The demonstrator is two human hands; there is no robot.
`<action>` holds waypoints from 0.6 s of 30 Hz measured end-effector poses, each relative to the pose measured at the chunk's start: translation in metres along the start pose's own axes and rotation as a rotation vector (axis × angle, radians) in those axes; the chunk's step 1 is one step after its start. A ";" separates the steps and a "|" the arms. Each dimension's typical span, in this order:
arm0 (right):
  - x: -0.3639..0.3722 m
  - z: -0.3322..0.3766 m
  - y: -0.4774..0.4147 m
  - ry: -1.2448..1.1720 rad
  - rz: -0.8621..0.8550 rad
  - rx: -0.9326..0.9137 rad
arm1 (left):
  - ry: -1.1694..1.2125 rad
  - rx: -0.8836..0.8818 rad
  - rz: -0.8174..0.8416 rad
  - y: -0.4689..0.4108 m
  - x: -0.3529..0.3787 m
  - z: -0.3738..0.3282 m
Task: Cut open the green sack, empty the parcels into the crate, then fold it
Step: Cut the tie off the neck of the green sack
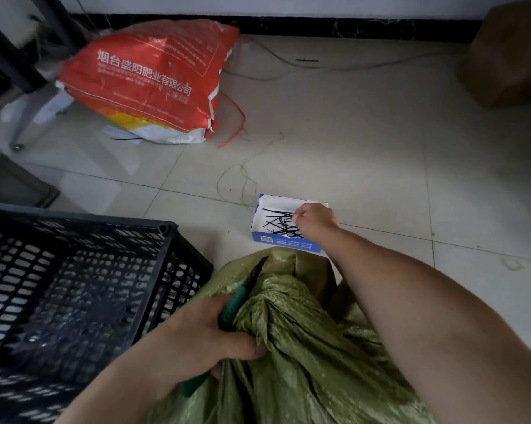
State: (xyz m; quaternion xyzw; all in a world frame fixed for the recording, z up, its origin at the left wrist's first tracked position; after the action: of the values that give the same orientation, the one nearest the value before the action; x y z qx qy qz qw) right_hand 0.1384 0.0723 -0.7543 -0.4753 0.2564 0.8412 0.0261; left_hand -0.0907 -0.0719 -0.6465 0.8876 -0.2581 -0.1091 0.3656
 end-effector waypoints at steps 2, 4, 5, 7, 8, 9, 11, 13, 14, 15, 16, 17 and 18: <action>0.001 0.000 0.002 -0.012 0.016 -0.037 | 0.002 0.014 0.001 -0.003 0.000 -0.002; -0.001 0.001 0.006 -0.047 0.025 -0.073 | 0.021 0.028 0.006 -0.004 0.002 -0.005; -0.003 0.002 0.009 -0.066 0.034 -0.091 | 0.037 0.035 0.001 -0.004 0.004 -0.008; -0.011 0.007 0.020 -0.107 0.045 -0.127 | 0.074 0.057 -0.015 -0.006 0.007 -0.013; -0.016 0.009 0.027 -0.134 0.046 -0.139 | 0.095 0.066 -0.020 -0.008 0.009 -0.015; -0.021 0.012 0.035 -0.167 0.049 -0.154 | 0.108 0.068 -0.025 -0.008 0.010 -0.016; -0.033 0.017 0.054 -0.213 0.055 -0.195 | 0.131 0.061 -0.031 -0.010 0.012 -0.017; -0.048 0.020 0.072 -0.190 0.042 -0.236 | 0.148 0.057 -0.035 -0.011 0.015 -0.016; -0.057 0.022 0.083 -0.176 0.028 -0.254 | 0.163 0.066 -0.039 -0.010 0.015 -0.016; -0.066 0.026 0.095 -0.157 0.005 -0.276 | 0.179 0.081 -0.045 -0.009 0.016 -0.017; -0.076 0.030 0.110 -0.131 -0.029 -0.304 | 0.195 0.103 -0.054 -0.008 0.017 -0.016; -0.086 0.036 0.125 -0.100 -0.073 -0.331 | 0.220 0.125 -0.065 -0.007 0.017 -0.017; -0.094 0.040 0.138 -0.075 -0.114 -0.353 | 0.254 0.142 -0.074 -0.006 0.017 -0.017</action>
State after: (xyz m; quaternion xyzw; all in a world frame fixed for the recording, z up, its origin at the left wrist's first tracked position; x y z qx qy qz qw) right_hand 0.1182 -0.0106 -0.6052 -0.4545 0.0761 0.8875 -0.0004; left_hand -0.0670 -0.0673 -0.6387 0.9268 -0.1841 0.0094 0.3271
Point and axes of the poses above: each hand's wrist, its own y-axis away from the middle knuckle, its own x-axis out of the palm, z = x × y, the point moved 7 cm from there along -y, towards the middle knuckle, and after that the axes turned 14 degrees about y, right-handed, at the moved point
